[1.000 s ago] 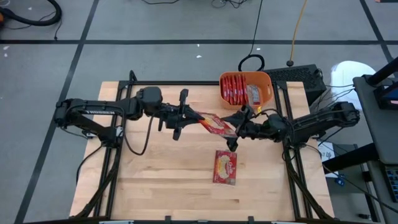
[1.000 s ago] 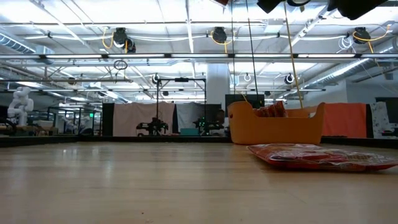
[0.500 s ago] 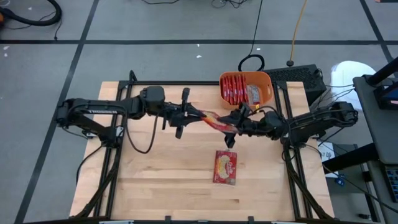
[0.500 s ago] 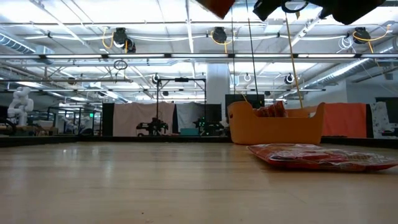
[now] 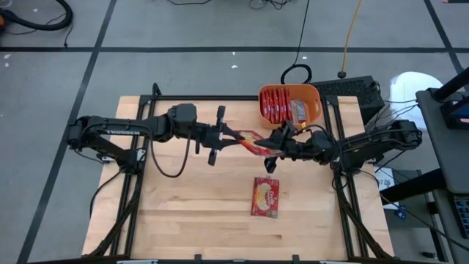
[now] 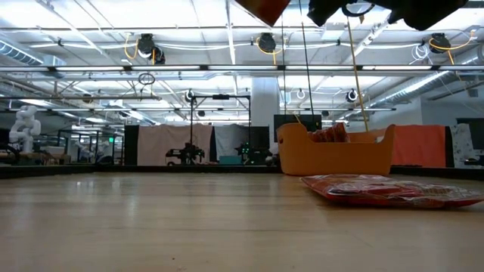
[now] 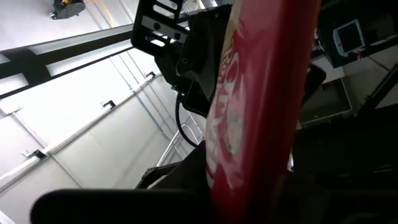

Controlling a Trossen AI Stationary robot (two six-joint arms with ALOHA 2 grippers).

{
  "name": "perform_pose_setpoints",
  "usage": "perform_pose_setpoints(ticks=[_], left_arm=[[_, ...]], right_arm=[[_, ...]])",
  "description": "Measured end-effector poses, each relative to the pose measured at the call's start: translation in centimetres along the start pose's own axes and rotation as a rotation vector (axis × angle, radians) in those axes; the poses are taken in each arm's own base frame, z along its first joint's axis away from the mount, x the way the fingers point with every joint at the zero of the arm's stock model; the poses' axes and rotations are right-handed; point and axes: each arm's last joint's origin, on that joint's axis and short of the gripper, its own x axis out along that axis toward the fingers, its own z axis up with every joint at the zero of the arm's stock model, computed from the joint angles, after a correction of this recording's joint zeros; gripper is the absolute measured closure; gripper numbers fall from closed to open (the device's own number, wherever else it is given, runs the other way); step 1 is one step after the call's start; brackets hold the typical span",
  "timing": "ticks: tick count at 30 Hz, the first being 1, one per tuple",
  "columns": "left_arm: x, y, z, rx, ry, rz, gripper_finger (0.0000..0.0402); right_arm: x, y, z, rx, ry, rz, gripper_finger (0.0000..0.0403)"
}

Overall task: Sort popcorn bags into baskets
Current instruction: Put the red popcorn bag into the orange bin

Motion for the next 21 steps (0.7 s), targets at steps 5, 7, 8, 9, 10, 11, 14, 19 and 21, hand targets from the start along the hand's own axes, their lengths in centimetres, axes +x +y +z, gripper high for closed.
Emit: perform_pose_setpoints(ticks=[5,7,8,9,10,11,14,19,21], left_arm=[[0.1,0.1,0.0,-0.159,0.049,0.092,0.0279],[0.1,0.1,0.1,-0.234,0.083,0.161,0.0248],[0.1,0.1,0.2,-0.267,0.096,0.205,0.0233],[0.0,0.1,0.4,-0.296,0.098,0.247,0.0217],[-0.2,0.2,0.6,-0.328,0.097,0.283,0.0202],[-0.3,0.3,0.9,-0.359,0.087,0.313,0.0187],[-0.8,0.5,1.6,-0.442,0.058,0.38,0.0146],[-1.7,0.9,2.2,-0.669,0.008,0.504,0.011],[-2.0,1.3,2.7,-0.781,-0.056,0.551,0.0107]], right_arm=[[0.0,0.2,0.3,-0.061,-0.013,0.007,0.0354],[0.0,0.4,0.6,-0.101,-0.023,0.014,0.0355],[0.0,0.5,0.6,-0.122,-0.028,0.019,0.0355],[-0.1,0.7,0.7,-0.143,-0.031,0.026,0.0355],[-0.1,0.9,0.8,-0.168,-0.035,0.033,0.0355],[-0.1,1.2,0.9,-0.196,-0.037,0.043,0.0355],[-0.3,2.0,1.0,-0.29,-0.049,0.07,0.0355],[-0.9,3.5,1.2,-0.484,-0.163,0.101,0.0356],[-1.2,4.2,1.1,-0.565,-0.218,0.101,0.0356]])
